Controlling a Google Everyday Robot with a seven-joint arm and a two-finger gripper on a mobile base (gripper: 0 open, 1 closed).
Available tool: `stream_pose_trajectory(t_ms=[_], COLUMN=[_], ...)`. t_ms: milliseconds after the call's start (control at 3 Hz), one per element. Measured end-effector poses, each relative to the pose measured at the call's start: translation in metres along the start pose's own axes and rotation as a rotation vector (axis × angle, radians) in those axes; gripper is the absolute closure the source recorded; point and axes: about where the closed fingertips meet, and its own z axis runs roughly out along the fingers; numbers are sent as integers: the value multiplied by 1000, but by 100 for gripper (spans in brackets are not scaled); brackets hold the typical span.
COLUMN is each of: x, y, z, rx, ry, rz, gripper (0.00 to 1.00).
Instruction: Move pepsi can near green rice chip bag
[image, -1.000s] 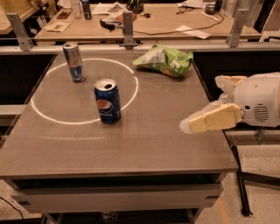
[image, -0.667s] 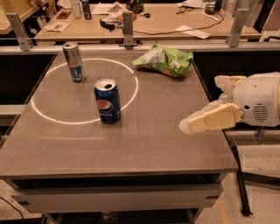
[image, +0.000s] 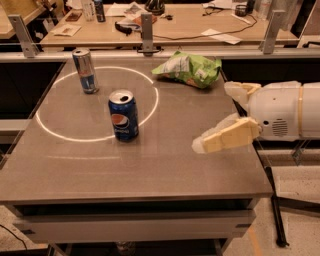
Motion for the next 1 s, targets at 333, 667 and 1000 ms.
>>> stream_pose_trajectory(t_ms=[333,667,1000], x=[-6,-11,-9], y=[13,25,27], z=[31,63,91], rx=[-91,-202,-272], ry=[-71,-182,-261], rz=[-77,-109,-90], gripper=[0,0,0])
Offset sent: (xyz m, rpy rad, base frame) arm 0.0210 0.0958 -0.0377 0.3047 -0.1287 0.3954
